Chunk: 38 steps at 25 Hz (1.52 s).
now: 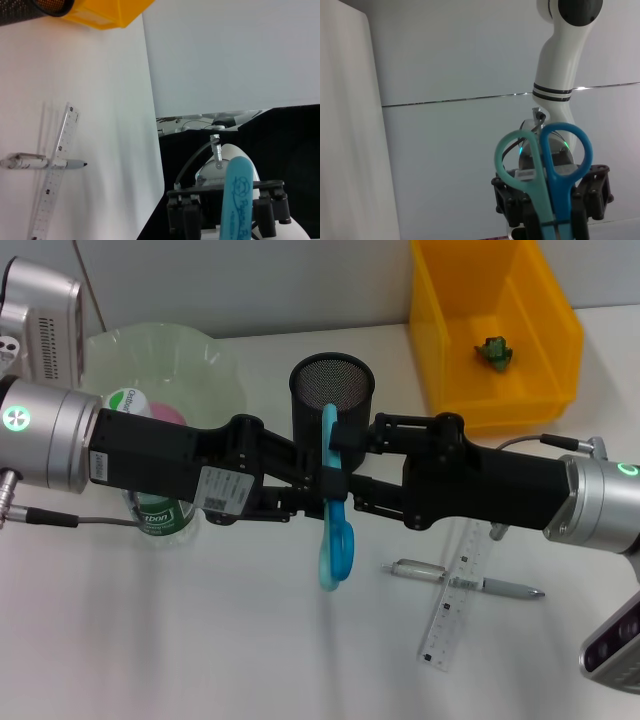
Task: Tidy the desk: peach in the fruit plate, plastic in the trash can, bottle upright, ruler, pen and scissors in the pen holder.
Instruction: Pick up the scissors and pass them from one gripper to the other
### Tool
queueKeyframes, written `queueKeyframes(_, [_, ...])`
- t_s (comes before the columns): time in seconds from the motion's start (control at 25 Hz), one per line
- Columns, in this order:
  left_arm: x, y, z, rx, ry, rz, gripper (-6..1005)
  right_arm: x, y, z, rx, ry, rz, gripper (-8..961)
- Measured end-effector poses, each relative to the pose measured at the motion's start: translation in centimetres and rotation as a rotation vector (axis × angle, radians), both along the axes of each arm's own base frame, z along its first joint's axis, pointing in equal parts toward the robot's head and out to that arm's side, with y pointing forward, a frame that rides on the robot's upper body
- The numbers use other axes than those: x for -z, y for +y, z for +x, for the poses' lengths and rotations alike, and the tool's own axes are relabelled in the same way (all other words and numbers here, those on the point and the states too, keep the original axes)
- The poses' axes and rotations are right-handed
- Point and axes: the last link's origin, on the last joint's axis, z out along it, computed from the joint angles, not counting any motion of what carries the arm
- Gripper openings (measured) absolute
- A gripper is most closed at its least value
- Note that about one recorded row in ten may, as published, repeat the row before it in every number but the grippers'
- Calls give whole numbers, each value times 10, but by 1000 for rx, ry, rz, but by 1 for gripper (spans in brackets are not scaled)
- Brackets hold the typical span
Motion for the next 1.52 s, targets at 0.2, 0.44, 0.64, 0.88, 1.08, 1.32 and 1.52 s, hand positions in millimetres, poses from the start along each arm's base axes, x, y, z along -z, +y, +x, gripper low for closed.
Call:
queueKeyframes(0.2, [0,0,0,1,0,0,249,1,-1,0,0,-2,-3,439])
queueKeyframes(0.44, [1,-1,0,-1,3,-4,249,1,-1,0,-2,-2,-4,422])
queueKeyframes(0.64, [1,0,0,-4,4,-5,249,1,-1,-1,-8,0,-4,408])
queueKeyframes(0.88, [1,-1,-1,-6,8,-7,250,1,-2,-2,-11,4,-4,349])
queueKeyframes(1.08, [1,-1,-1,-6,8,-6,250,2,-2,-2,-13,3,-5,337])
queueKeyframes(1.32, [1,-1,-1,-6,7,-7,250,1,-2,-2,-14,3,-6,322])
queueKeyframes(1.52, [1,-1,-1,-7,8,-7,250,2,-3,-2,-16,3,-7,294])
